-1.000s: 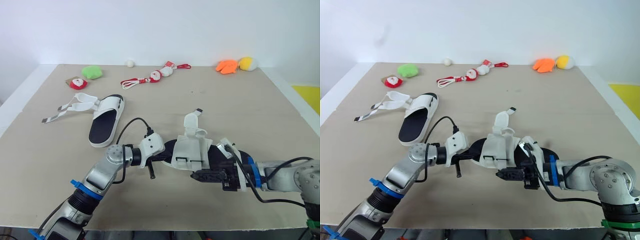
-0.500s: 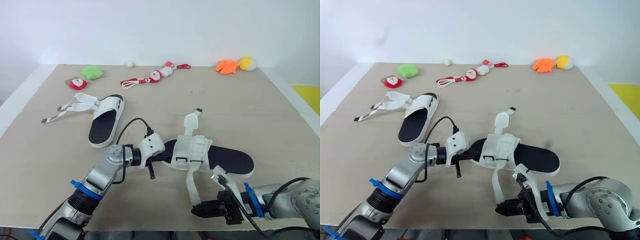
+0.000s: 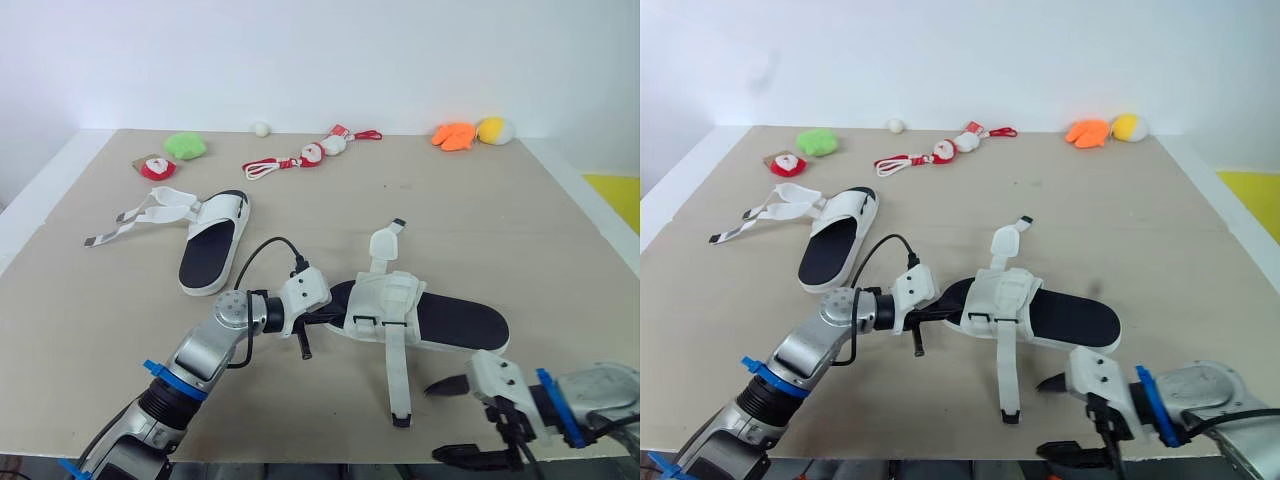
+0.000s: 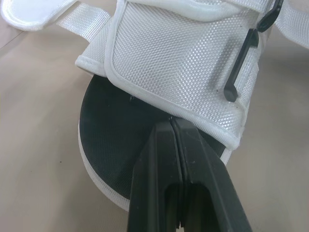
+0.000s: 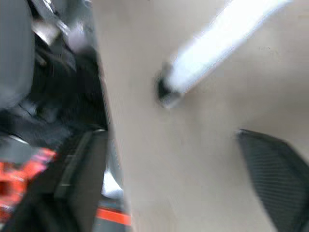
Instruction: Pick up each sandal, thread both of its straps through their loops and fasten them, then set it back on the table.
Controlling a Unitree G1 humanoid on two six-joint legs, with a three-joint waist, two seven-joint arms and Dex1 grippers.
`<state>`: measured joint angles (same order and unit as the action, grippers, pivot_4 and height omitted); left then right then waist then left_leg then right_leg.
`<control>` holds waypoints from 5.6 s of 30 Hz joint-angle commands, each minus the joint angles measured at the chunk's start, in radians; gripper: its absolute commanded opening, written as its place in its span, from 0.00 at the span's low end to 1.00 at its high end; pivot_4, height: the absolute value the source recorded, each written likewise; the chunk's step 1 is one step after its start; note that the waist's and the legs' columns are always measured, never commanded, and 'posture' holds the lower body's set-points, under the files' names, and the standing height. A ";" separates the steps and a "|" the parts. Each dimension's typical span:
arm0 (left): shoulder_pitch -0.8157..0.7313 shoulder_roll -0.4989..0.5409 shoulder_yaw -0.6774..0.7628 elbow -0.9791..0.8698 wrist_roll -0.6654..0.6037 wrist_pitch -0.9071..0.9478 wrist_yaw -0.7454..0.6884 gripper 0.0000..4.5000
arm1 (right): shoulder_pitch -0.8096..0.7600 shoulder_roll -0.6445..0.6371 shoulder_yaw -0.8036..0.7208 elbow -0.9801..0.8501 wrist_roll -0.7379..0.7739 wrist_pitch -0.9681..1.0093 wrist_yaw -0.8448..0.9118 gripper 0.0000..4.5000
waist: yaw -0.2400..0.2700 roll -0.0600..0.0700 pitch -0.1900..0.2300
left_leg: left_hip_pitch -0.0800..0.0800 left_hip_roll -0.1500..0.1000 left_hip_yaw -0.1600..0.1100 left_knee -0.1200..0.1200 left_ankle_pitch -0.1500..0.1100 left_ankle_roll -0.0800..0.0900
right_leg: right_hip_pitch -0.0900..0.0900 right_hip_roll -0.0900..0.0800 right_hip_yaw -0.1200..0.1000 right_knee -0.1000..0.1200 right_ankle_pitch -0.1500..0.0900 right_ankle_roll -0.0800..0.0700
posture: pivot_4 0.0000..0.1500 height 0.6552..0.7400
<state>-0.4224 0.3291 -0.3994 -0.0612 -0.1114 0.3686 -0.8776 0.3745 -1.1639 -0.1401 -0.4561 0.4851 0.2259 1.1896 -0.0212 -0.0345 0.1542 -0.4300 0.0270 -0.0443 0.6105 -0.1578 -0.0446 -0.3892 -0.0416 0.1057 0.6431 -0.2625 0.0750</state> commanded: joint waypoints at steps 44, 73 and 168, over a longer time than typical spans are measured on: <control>0.046 -0.005 -0.063 0.047 0.039 0.035 -0.008 0.00 | -0.341 0.241 0.210 0.353 -1.009 -1.607 -0.500 0.69 | 0.002 0.002 -0.001 | 0.024 -0.002 -0.001 -0.007 -0.003 -0.003 | 0.025 -0.001 0.001 0.000 -0.009 -0.005 | 1.00 1.00; 0.040 -0.013 -0.062 0.064 0.037 0.033 -0.013 0.00 | -0.296 -0.235 0.403 0.213 -0.085 -1.155 -0.591 0.00 | -0.001 0.006 0.001 | 0.023 -0.009 0.001 -0.006 -0.003 0.002 | 0.029 -0.009 0.004 0.000 -0.010 -0.003 | 1.00 1.00; 0.027 -0.014 -0.073 0.078 0.035 0.024 -0.005 0.00 | -0.997 0.444 -0.126 0.740 0.278 0.849 -0.655 0.99 | -0.001 0.007 0.001 | 0.004 -0.014 -0.003 0.000 -0.005 0.008 | 0.020 -0.015 -0.006 0.000 -0.012 0.007 | 1.00 1.00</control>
<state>-0.4262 0.3017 -0.4226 -0.0470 -0.1160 0.3565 -0.8789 -0.5715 -0.7328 -0.1956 0.2601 0.7281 1.0309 0.5749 -0.0218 -0.0274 0.1554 -0.4256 0.0132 -0.0467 0.6103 -0.1624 -0.0366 -0.3698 -0.0563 0.0998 0.6431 -0.2742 0.0818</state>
